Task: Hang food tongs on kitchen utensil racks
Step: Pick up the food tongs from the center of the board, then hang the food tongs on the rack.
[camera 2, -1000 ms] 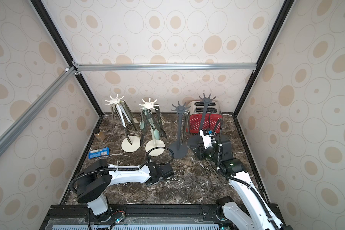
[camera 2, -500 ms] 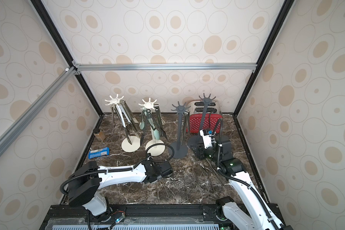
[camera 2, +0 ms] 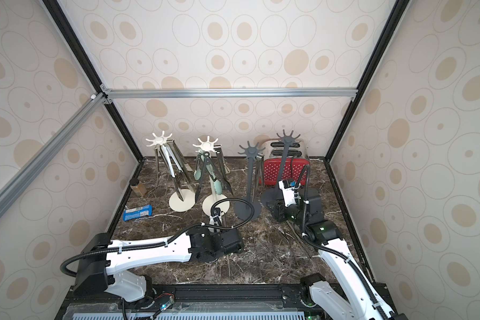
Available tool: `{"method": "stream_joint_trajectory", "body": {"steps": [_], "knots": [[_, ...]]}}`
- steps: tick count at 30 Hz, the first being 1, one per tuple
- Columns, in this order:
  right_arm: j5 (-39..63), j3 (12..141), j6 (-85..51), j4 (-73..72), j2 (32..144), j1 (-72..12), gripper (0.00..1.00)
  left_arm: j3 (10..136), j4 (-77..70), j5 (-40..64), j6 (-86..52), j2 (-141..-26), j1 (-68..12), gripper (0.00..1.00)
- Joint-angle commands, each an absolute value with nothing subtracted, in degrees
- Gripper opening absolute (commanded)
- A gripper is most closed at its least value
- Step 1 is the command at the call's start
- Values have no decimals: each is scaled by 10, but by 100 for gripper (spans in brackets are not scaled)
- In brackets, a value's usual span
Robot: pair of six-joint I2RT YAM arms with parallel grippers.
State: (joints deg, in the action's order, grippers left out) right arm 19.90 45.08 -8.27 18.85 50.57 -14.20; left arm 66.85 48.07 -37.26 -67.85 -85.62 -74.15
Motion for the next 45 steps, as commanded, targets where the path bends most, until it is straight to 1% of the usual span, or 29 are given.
{"method": "stream_joint_trajectory", "body": {"steps": [1, 6, 11, 21, 23, 27, 30, 34, 39, 45], "knots": [[193, 457, -74, 189, 497, -144, 51, 680, 473, -444, -556, -828, -757, 0], [193, 458, -72, 187, 491, -144, 51, 650, 374, -465, -441, -767, -761, 0], [193, 460, -71, 182, 485, -144, 51, 625, 250, -463, -318, -706, -761, 0], [192, 467, -71, 183, 478, -144, 51, 640, 117, -466, -116, -664, -757, 0], [191, 468, -71, 184, 475, -144, 51, 642, 99, -458, -97, -657, -748, 0], [188, 469, -70, 186, 470, -144, 51, 638, 64, -395, -84, -642, -710, 0], [184, 472, -69, 191, 470, -144, 51, 642, 40, -370, -63, -641, -695, 0], [184, 474, -69, 193, 470, -143, 51, 661, 22, -343, -34, -653, -673, 0], [184, 477, -65, 199, 470, -143, 51, 678, 3, -278, -36, -672, -631, 0], [184, 477, -53, 206, 465, -144, 50, 707, -16, -238, -28, -698, -602, 0]]}}
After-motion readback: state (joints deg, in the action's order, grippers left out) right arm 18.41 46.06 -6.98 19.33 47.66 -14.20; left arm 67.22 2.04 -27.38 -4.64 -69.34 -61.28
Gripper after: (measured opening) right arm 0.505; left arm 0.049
